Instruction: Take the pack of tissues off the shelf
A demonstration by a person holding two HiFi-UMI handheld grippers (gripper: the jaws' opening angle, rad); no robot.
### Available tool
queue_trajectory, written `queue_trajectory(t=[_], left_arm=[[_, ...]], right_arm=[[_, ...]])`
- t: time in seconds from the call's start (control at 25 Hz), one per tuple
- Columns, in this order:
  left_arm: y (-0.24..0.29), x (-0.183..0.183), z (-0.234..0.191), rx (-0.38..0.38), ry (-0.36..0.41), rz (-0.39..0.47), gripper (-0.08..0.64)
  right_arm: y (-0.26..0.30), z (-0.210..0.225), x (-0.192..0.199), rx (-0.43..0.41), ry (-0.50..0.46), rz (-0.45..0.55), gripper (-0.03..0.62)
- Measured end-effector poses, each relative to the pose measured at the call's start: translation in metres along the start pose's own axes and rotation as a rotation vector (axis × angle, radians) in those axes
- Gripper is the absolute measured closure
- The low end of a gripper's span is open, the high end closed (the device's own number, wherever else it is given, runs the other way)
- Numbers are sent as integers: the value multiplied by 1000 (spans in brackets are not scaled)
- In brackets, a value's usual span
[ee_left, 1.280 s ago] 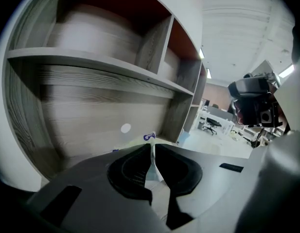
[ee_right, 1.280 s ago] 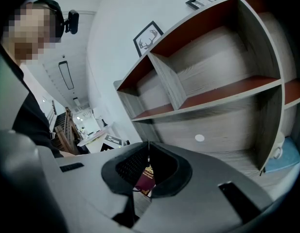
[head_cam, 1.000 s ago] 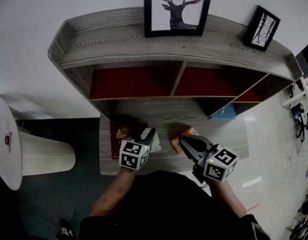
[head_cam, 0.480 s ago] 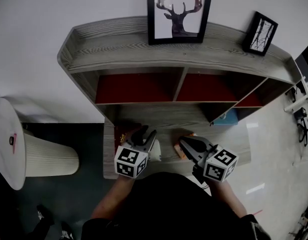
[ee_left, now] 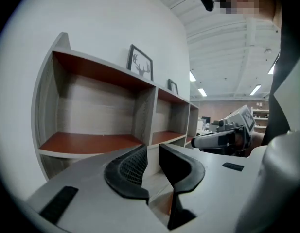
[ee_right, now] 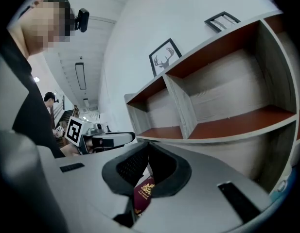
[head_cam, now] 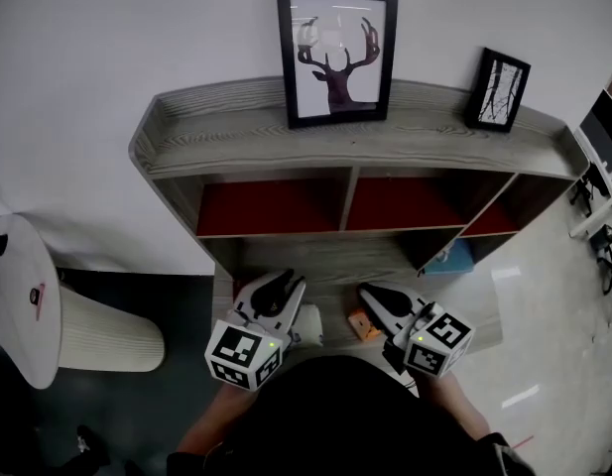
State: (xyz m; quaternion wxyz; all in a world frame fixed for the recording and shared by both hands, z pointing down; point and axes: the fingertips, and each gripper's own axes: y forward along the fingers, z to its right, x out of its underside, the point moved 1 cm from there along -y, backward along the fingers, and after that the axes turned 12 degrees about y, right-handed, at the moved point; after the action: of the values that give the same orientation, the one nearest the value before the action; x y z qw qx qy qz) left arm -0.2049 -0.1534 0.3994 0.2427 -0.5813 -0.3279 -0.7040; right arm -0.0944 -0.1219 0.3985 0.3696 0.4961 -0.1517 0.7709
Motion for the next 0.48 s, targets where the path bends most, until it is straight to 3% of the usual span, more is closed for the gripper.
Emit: queue_trajectory(t=[0.24, 0.48], left_arm=[[-24, -34, 5, -2, 27, 56, 479], [-43, -41, -4, -69, 49, 53, 517]], right_arm=[[-9, -14, -29, -20, -39, 87, 577], [-12, -21, -42, -26, -72, 131, 577]])
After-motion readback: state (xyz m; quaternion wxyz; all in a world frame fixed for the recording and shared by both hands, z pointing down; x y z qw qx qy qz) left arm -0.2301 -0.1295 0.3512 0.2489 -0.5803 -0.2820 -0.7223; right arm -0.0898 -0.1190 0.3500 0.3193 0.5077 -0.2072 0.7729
